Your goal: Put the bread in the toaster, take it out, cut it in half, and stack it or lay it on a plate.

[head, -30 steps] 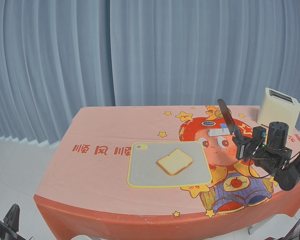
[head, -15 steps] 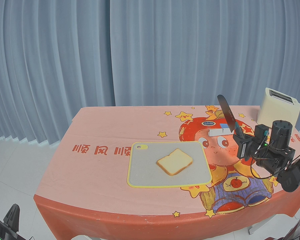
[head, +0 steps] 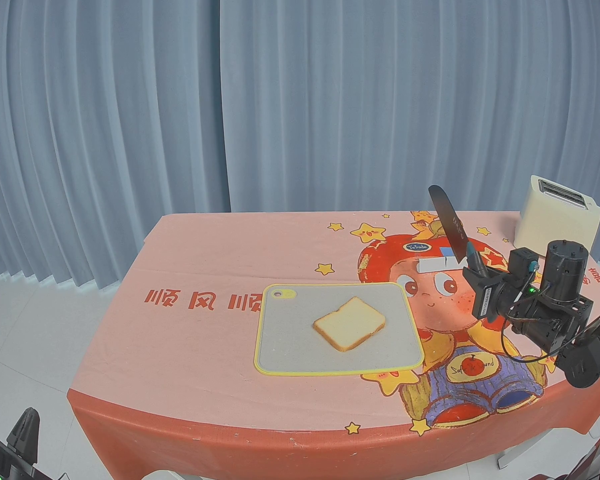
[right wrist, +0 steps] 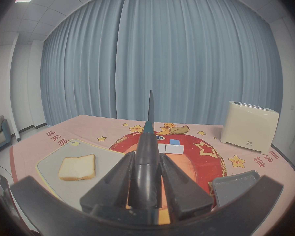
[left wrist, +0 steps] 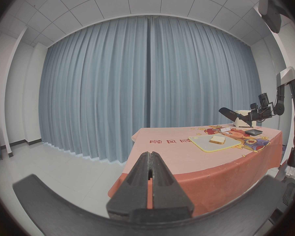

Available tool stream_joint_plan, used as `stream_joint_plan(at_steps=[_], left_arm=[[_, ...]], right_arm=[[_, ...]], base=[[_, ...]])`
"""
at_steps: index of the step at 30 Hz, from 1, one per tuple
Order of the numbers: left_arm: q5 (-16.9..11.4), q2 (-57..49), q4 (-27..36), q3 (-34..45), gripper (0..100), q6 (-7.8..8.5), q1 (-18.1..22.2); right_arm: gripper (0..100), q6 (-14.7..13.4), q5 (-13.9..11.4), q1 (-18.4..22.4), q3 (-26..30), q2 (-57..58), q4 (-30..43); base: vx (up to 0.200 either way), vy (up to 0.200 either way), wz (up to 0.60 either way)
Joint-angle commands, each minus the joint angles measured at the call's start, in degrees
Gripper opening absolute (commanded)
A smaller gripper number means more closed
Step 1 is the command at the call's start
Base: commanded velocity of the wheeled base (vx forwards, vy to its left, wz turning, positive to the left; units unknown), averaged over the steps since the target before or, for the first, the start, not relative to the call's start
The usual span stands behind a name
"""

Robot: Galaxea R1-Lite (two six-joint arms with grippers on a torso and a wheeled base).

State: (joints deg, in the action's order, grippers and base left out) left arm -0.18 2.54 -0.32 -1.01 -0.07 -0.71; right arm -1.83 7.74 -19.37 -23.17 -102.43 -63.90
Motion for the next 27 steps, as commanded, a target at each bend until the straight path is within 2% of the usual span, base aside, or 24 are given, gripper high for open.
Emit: stream_joint_plan(at_steps=[1,8,27], left_arm=[[0.0,0.0,0.0,1.0,0,-0.01,0.0],[0.0,0.0,0.0,1.0,0,-0.01,0.0],[0.0,0.0,0.0,1.0,0,-0.01,0.0]], right_arm=[[0,0.0,0.0,-0.3,0.1,0.4,0.1],[0,0.0,0.0,-2.4,0.9,1.0,0.0],[0,0.0,0.1,-3.1,1.9,1.7,0.1]], base=[[0.0,0.0,0.0],[0.0,0.0,0.0],[0.0,0.0,0.0]])
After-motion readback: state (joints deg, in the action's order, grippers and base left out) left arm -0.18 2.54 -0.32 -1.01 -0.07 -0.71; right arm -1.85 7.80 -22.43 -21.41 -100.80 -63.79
